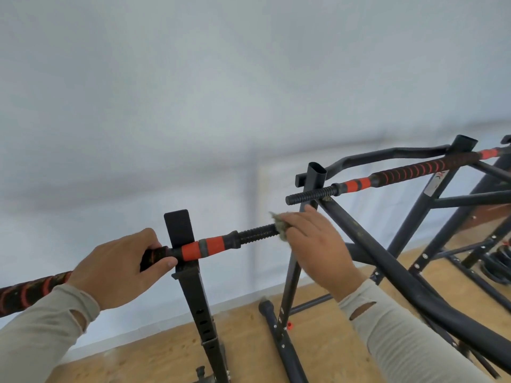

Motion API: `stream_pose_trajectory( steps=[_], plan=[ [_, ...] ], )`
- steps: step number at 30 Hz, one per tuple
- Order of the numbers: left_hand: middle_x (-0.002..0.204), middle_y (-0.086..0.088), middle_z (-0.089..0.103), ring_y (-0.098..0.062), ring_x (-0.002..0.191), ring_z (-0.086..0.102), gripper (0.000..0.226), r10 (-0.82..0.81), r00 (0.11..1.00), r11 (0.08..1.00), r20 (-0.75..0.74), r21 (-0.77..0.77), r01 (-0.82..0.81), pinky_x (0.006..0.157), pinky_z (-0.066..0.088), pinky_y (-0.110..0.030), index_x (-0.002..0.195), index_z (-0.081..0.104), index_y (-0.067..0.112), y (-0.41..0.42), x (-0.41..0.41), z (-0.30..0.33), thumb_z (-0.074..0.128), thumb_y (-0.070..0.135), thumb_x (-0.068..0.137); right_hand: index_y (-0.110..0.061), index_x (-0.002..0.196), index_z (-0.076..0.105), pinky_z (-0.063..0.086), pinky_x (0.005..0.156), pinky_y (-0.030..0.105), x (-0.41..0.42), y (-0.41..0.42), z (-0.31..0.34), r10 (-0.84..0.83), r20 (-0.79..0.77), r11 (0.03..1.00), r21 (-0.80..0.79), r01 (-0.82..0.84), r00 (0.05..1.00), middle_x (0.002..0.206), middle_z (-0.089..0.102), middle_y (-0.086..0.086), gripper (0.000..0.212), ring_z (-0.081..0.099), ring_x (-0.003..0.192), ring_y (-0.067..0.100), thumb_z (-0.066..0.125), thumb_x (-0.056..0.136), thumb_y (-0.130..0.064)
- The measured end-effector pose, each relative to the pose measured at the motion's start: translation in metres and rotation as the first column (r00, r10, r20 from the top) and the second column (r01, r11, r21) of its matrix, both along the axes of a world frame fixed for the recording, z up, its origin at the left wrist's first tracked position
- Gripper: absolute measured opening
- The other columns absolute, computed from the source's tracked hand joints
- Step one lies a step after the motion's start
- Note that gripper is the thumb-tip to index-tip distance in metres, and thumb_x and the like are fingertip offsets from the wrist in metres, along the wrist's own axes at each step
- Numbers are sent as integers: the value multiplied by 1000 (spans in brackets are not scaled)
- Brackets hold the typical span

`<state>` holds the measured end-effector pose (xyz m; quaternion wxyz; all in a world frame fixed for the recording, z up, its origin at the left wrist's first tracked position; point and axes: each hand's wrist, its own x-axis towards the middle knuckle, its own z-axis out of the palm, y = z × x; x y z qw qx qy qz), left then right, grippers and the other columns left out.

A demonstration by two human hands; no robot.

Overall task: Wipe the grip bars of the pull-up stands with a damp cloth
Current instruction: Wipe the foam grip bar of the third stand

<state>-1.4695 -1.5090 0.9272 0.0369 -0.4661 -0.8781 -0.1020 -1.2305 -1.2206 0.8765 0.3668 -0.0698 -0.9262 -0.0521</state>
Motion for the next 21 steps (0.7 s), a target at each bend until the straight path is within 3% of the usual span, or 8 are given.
stream_pose_trajectory(
  steps=[2, 5, 7, 9, 11, 13, 17, 21],
  plan=[
    [68, 12, 60, -8, 58, 57, 31, -2, 1000, 1000, -3, -10, 2, 54, 37, -19, 83, 45, 36, -1, 0, 0, 53, 65, 88, -16, 91, 72, 45, 111, 51, 17, 13, 4, -147, 9, 984, -100, 147, 989, 110, 75, 1, 9, 69, 106, 22, 66, 97, -19],
    [70, 13, 59, -7, 60, 56, 36, -3, 1000, 1000, -17, -22, 3, 55, 38, -20, 84, 45, 35, -1, 1, 4, 49, 70, 86, -24, 82, 61, 53, 84, 46, 29, 1, 18, -300, 31, 874, -392, 288, 953, 80, 65, -11, 32, 60, 77, 14, 47, 106, -40],
    [71, 13, 58, -7, 62, 55, 41, 1, 1000, 999, -8, -54, -1, 57, 38, -22, 87, 47, 34, -1, 2, 6, 46, 75, 84, -32, 82, 60, 52, 71, 32, 21, -24, 33, -276, -20, 739, -643, 199, 961, 79, 66, -14, 21, 62, 76, 8, 59, 102, -39],
    [79, 14, 61, -8, 71, 58, 48, -9, 1000, 996, 4, -88, 9, 65, 42, -26, 93, 51, 34, -4, 1, 11, 42, 80, 80, -36, 89, 65, 53, 71, 17, 10, -55, 45, -237, -128, 553, -833, 25, 963, 94, 72, -22, 9, 68, 87, -3, 68, 97, -33],
    [110, 18, 65, -11, 99, 61, 59, 1, 1000, 996, 25, -93, 2, 89, 44, -30, 117, 54, 36, -19, -2, 21, 44, 81, 82, -33, 96, 71, 54, 73, 18, 0, -75, 53, -223, -144, 444, -896, -31, 964, 96, 70, -31, 2, 66, 88, -10, 69, 96, -33],
    [137, 20, 53, -8, 123, 52, 71, 57, 997, 997, 57, -48, -54, 108, 38, -31, 139, 45, 37, -49, -4, 33, 47, 80, 84, -30, 101, 76, 56, 81, 31, -10, -95, 60, -211, -135, 341, -938, -56, 968, 96, 75, -22, 9, 70, 90, 2, 68, 97, -33],
    [121, 25, 48, 2, 111, 48, 66, 231, 960, 968, 157, 61, -243, 99, 41, -25, 139, 47, 37, -135, -11, 40, 56, 71, 83, -28, 95, 78, 60, 86, 52, -22, -137, 69, -169, -117, 206, -975, -81, 979, 88, 78, -4, 11, 72, 86, 27, 68, 97, -33],
    [117, 23, 51, -2, 107, 50, 73, 284, 950, 953, 129, 67, -294, 98, 43, -27, 135, 52, 33, -188, -33, 34, 50, 75, 75, -31, 92, 77, 54, 71, 37, -35, -176, 79, -110, -121, 228, -969, -93, 987, 83, 77, -9, 12, 69, 79, 18, 66, 97, -34]
  ],
)
